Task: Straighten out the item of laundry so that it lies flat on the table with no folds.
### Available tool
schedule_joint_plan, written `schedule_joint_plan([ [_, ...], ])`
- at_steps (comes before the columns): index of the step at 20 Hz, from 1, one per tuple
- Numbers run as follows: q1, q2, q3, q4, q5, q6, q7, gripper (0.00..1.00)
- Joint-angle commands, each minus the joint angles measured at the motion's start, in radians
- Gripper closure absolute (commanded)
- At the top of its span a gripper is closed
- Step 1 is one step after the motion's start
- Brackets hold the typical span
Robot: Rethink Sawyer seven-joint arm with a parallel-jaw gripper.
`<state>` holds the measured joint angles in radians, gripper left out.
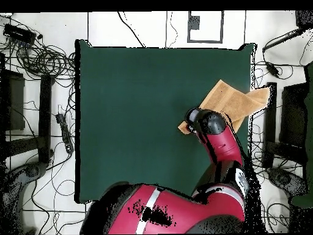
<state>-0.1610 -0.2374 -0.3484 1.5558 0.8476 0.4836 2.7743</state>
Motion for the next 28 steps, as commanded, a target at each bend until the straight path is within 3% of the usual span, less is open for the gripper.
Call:
schedule_joint_plan([
  [1,0.042,0.169,0.029,-0.231,-0.012,0.029,0.239,1.0],
  [9,0.073,0.129,0.027,-0.188,0.015,0.057,0.295,1.0],
  [15,0.137,0.038,0.03,-0.077,0.096,0.081,0.436,1.0],
  [23,0.194,0.033,-0.031,-0.173,0.156,0.25,0.831,1.0],
  [28,0.207,0.04,-0.07,-0.239,0.118,0.331,0.967,1.0],
])
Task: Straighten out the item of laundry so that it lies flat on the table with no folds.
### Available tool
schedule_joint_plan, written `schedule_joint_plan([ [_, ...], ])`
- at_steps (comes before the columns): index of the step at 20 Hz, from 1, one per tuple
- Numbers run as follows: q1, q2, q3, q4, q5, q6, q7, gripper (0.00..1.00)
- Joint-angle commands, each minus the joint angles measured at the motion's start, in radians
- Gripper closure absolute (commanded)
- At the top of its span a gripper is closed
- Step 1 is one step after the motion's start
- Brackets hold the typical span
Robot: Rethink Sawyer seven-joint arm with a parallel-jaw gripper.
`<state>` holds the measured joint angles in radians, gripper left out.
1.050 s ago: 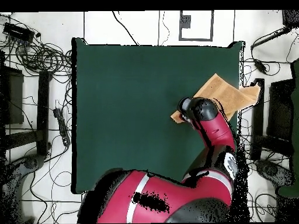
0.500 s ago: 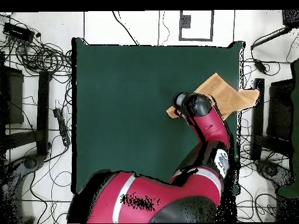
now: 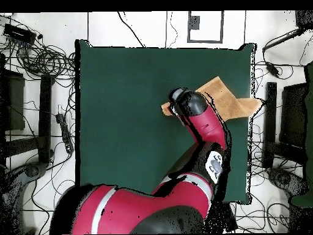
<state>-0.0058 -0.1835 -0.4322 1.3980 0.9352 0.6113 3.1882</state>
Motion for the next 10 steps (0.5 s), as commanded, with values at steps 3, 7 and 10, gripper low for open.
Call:
schedule_joint_plan([
  [3,0.056,0.0,-0.02,-0.148,-0.009,0.287,0.649,1.0],
  [7,0.05,-0.004,-0.05,-0.204,-0.049,0.388,0.729,1.0],
  [10,0.041,-0.001,-0.084,-0.278,-0.084,0.512,0.811,1.0],
])
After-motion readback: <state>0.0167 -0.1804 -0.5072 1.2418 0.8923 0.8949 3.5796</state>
